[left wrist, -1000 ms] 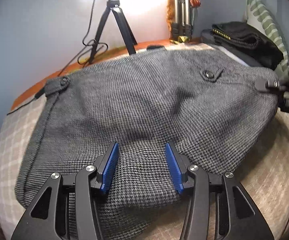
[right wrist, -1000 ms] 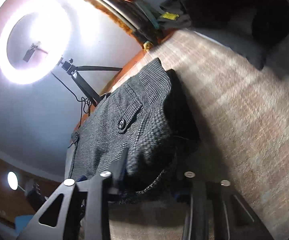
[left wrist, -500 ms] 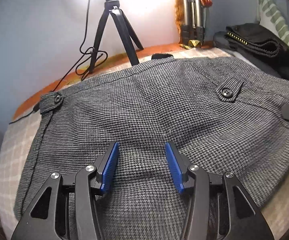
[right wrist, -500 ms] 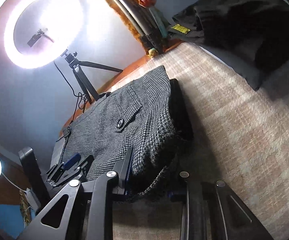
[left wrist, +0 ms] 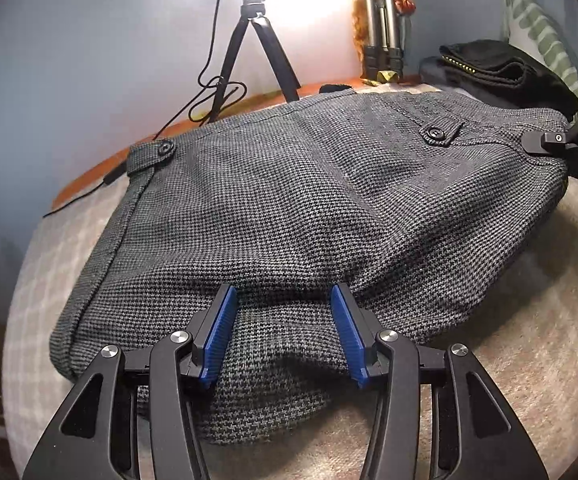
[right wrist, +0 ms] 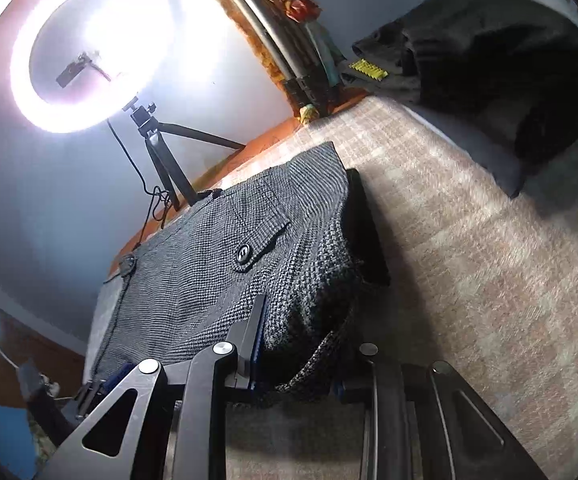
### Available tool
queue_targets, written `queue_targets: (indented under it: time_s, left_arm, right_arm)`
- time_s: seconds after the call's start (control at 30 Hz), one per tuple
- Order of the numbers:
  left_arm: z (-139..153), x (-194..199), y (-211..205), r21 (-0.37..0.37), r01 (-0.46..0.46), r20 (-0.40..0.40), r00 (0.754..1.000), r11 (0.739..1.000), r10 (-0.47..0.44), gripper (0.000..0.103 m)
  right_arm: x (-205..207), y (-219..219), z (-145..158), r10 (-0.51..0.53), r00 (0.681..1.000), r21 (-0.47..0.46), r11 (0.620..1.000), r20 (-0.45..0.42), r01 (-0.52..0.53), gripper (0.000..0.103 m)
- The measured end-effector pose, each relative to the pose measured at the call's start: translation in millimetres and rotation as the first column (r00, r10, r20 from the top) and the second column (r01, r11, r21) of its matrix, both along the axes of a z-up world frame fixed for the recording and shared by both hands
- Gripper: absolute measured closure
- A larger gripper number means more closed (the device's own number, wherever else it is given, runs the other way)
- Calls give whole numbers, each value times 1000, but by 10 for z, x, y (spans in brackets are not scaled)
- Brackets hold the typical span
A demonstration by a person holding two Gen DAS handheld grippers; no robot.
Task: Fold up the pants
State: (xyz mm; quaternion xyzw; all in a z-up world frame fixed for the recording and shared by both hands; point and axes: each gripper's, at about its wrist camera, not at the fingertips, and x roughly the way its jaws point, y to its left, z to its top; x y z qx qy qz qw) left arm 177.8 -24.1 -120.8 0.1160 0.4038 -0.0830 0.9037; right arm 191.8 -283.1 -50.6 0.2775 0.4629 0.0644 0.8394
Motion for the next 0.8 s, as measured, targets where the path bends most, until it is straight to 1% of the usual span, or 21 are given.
queue_targets:
  time_s: [0.03,0.1,0.13,0.23,0.27,0.33,0.47,0.57,0.67,0.73,0.8]
  left_arm:
    - [37,10,28,-20,-3,-10,1000,1000,3,55]
    - [179,21,165,-106,-27,-30,999,994,23,55]
    - [267,23,244,-138,-41,-24,999,990,38,55]
    - [493,-2,517,-182,-88,18,995,979,93,54]
    - [562,-2,657,-207,-113,21,993,972,120,54]
    - [656,-5,963,-283,-171,11,983,944,182,54]
    - [779,-65,1448,-392,-259,-5,960,883,279,54]
    - [870,-155,1721,-431,-293,9,944,853,329,54]
    - [919,-211,1909,-452,-317,16,932,834,363,54]
    - [928,-228,2011,-455,-327,17,927,828,375,54]
    - [921,-244,2090,-458,-341,16,920,821,392,54]
  right_arm:
    - [14,7,33,3,1000,-15,1000,5,-3,79]
    - [28,35,136,15,1000,-60,998,28,-13,79]
    - [33,65,188,26,999,-86,996,40,-23,79]
    - [42,185,341,60,995,-164,985,74,-47,79]
    - [51,219,378,68,994,-180,982,80,-53,79]
    - [74,294,452,82,993,-205,977,87,-63,79]
    - [162,500,695,134,985,-275,956,111,-99,79]
    - [236,695,872,177,975,-328,936,135,-125,79]
    - [302,962,1040,237,959,-375,912,158,-164,79]
    - [349,1235,1144,301,938,-435,878,171,-202,79]
    - [370,1452,1194,353,919,-474,848,176,-235,79]
